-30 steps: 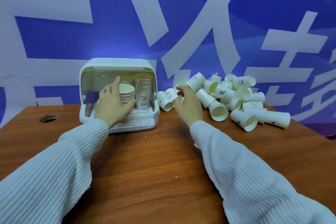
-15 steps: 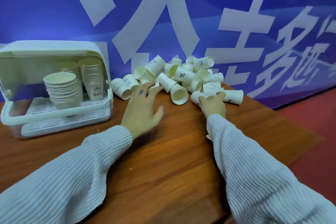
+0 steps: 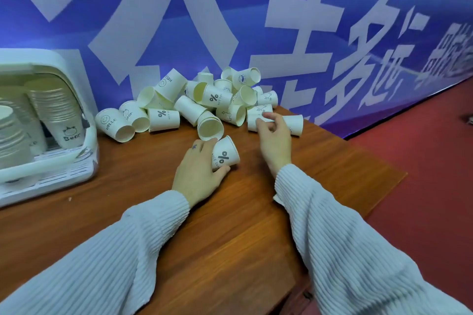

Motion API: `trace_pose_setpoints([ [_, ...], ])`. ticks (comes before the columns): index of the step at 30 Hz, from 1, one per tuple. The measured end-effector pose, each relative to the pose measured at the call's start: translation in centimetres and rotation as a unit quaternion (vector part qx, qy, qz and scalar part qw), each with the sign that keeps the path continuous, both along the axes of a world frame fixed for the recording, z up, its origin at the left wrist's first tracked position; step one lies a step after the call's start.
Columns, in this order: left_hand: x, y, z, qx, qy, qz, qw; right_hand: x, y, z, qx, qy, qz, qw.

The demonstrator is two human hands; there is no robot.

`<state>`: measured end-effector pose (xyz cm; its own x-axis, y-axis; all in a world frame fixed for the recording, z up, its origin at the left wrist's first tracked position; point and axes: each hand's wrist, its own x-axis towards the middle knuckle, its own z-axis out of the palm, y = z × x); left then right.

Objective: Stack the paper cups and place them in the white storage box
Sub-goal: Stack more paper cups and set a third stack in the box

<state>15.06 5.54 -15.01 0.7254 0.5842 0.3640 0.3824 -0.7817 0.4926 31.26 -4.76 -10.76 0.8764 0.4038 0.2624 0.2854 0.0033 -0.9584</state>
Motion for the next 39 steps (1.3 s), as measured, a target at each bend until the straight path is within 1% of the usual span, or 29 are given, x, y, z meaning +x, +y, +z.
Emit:
trace_pose_setpoints([
  [2, 0.3, -0.1, -0.4, -0.037, -0.017, -0.024, 0.999, 3.8, -1.0, -0.2, -0.002, 0.03, -0.131, 0.991],
  [3, 0.4, -0.1, -0.5, -0.042, -0.017, -0.034, 0.998, 5.8, -1.6, -0.5, -0.021, 0.038, -0.164, 0.985],
  [4, 0.6, 0.0, -0.5, -0.044, -0.012, -0.042, 0.998, 7.5, -2.1, -0.9, -0.052, 0.043, -0.174, 0.983],
  [6, 0.6, 0.2, -0.6, -0.045, -0.007, -0.052, 0.998, 10.0, -2.8, -1.5, -0.099, 0.054, -0.158, 0.981],
  [8, 0.5, 0.2, -0.5, -0.056, -0.013, -0.056, 0.997, 11.7, -3.0, -1.9, -0.126, 0.058, -0.134, 0.981],
  [13, 0.6, 0.1, -0.2, -0.08, -0.025, -0.055, 0.995, 13.7, -2.9, -1.8, -0.161, 0.094, -0.127, 0.974],
  [16, 0.4, 0.1, -0.3, -0.084, -0.029, -0.046, 0.995, 13.8, -2.7, -1.7, -0.211, 0.066, -0.115, 0.968],
  [19, 0.3, -0.1, -0.1, -0.087, -0.042, -0.036, 0.995, 13.5, -2.4, -2.1, -0.236, 0.034, -0.138, 0.961],
  [21, 0.3, -0.2, 0.2, -0.091, -0.053, -0.029, 0.994, 12.6, -2.6, -2.2, -0.23, 0.02, -0.162, 0.959],
  [25, -0.2, -0.3, 0.3, -0.085, -0.061, -0.008, 0.995, 9.0, -4.2, -1.6, -0.185, 0.007, -0.201, 0.962],
  [26, -0.4, -0.4, 0.3, -0.099, -0.067, -0.002, 0.993, 8.2, -4.7, -1.4, -0.171, 0.004, -0.207, 0.963],
  [29, -1.3, -0.8, 0.5, -0.184, -0.108, 0.01, 0.977, 5.8, -5.8, -0.8, -0.103, -0.004, -0.207, 0.973],
  [31, -2.0, -1.0, 0.7, -0.214, -0.146, 0.025, 0.966, 4.0, -5.9, 0.0, -0.06, -0.012, -0.174, 0.983],
  [34, -3.5, -1.5, 1.2, -0.231, -0.179, 0.037, 0.956, 1.3, -4.7, 1.4, -0.056, -0.056, -0.094, 0.992],
  [36, -4.8, -1.5, 1.6, -0.226, -0.182, 0.038, 0.956, -0.6, -3.4, 2.1, -0.055, -0.073, -0.051, 0.995],
  [39, -7.1, -1.1, 2.7, -0.21, -0.199, 0.047, 0.956, -3.8, -1.5, 2.8, -0.037, -0.065, -0.013, 0.997],
])
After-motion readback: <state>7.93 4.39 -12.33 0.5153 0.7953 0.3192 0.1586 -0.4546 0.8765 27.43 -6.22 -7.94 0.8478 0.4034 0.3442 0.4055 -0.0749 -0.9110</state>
